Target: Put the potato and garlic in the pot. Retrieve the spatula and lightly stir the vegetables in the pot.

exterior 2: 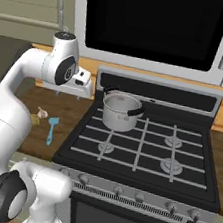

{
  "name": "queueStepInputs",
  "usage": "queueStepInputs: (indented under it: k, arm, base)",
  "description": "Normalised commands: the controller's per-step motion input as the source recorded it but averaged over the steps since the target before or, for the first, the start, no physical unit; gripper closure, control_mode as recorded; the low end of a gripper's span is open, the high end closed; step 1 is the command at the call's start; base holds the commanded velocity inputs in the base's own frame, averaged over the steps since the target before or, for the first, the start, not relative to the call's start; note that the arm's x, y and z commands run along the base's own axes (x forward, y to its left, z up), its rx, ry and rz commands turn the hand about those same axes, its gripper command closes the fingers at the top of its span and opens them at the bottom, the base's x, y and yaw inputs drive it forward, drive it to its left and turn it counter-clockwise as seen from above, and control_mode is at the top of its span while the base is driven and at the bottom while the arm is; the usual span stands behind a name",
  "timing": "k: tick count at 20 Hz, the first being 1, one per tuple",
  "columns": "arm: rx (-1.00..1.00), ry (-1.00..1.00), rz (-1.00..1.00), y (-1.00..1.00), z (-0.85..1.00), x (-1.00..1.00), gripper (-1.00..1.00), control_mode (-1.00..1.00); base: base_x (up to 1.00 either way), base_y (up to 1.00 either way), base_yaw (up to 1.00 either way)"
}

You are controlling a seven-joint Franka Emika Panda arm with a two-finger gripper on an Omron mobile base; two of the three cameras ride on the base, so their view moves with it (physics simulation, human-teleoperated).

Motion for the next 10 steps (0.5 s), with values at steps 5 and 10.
queueStepInputs:
  k: [5,10]
  arm:
    - [0.00,0.00,0.00,0.00,0.00,0.00,-1.00,1.00]
    - [0.00,-0.01,0.00,0.13,0.00,-0.04,-1.00,-1.00]
  base:
    - [0.98,0.00,0.00]
    - [0.40,0.04,0.00]
